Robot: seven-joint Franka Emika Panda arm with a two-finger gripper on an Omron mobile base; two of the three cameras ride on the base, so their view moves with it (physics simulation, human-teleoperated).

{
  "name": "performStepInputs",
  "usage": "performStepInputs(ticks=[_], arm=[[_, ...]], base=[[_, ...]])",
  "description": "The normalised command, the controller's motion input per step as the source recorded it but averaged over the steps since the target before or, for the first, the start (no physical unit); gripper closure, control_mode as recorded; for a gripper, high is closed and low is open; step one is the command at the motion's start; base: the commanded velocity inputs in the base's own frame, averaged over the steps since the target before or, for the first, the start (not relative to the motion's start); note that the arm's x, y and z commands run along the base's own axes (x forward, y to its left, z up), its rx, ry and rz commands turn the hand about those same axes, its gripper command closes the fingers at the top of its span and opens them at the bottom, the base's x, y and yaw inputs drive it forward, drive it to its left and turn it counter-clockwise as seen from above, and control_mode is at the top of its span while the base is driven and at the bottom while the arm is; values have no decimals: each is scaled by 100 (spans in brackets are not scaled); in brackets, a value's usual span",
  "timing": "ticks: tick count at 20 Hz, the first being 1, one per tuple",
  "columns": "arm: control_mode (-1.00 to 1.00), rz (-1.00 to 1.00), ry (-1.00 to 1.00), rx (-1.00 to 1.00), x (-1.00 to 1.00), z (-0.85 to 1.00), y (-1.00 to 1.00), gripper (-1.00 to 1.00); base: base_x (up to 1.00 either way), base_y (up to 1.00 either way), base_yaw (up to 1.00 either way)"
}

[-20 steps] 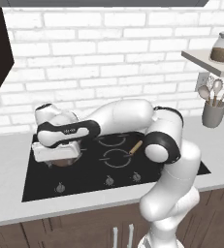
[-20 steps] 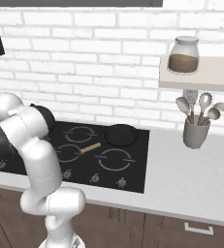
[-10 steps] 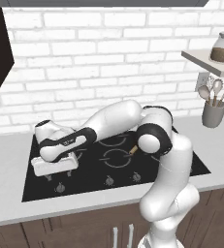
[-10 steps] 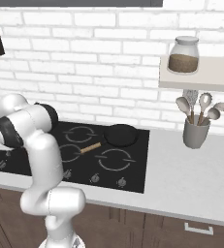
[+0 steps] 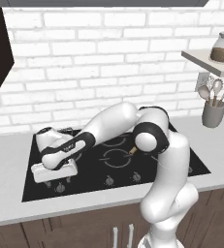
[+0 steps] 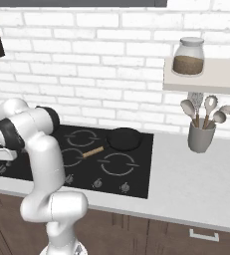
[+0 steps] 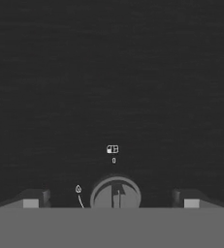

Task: Pick the kettle from the counter and place it on a stove burner. Then turn the burner on.

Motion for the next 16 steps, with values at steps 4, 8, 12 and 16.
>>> performStepInputs(ticks=[4, 8, 12, 16], arm=[[-100, 0, 0, -1, -31, -19, -3, -100], [-100, 0, 0, 0, -9, -6, -1, -100], [-100, 0, -2, 0, 3, -3, -1, -100], [-100, 0, -1, 0, 4, -5, -1, -100]], base=[[0, 0, 0], [0, 0, 0], [0, 0, 0], [0, 0, 0]])
